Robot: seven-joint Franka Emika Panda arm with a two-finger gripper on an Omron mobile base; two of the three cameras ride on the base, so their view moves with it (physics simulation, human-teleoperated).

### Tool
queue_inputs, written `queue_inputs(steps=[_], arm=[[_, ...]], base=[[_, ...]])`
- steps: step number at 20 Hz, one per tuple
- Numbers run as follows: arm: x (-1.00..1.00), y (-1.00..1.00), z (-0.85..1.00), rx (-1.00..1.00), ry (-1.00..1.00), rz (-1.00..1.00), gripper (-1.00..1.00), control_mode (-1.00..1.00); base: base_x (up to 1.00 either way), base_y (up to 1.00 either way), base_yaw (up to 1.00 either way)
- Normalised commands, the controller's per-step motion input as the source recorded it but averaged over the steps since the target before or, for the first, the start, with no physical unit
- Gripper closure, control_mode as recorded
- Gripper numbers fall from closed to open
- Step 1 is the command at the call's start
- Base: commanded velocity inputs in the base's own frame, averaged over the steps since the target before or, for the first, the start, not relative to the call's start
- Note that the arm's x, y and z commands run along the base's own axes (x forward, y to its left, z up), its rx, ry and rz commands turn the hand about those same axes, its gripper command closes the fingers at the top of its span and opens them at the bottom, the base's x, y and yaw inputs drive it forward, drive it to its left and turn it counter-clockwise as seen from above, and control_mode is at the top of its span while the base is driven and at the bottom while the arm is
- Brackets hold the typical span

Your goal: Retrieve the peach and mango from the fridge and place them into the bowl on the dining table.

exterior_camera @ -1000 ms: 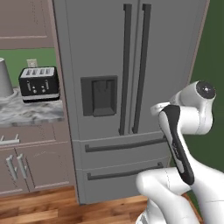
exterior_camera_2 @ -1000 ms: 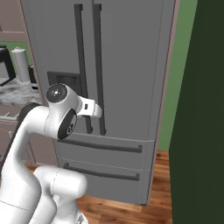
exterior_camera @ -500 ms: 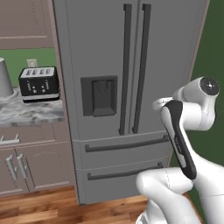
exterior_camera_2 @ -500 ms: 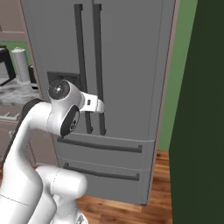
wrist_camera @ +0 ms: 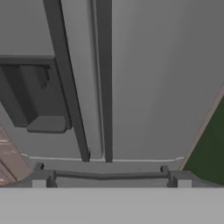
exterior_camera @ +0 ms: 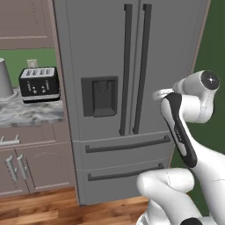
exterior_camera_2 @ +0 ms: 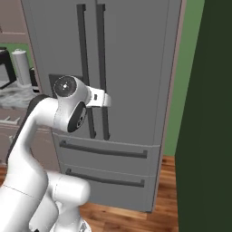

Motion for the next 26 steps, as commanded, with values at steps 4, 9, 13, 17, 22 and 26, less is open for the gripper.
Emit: queue_inputs(steps=[4, 9, 13, 17, 22, 26], arm=[[0.46, 0.0, 0.19, 0.0, -0.14, 0.0, -1.0, -1.0], [0.49, 0.0, 0.03, 0.0, -0.23, 0.0, -1.0, -1.0], [0.56, 0.06, 0.01, 0.0, -0.19, 0.0, -1.0, -1.0], [0.52, 0.0, 0.11, 0.0, -0.01, 0.0, -1.0, -1.0], [0.42, 0.0, 0.22, 0.0, 0.09, 0.0, -1.0, -1.0], [0.44, 0.0, 0.28, 0.0, 0.12, 0.0, -1.0, -1.0]], base=[[0.0, 0.0, 0.0], [0.0, 0.0, 0.0], [0.0, 0.0, 0.0], [0.0, 0.0, 0.0], [0.0, 0.0, 0.0], [0.0, 0.0, 0.0]])
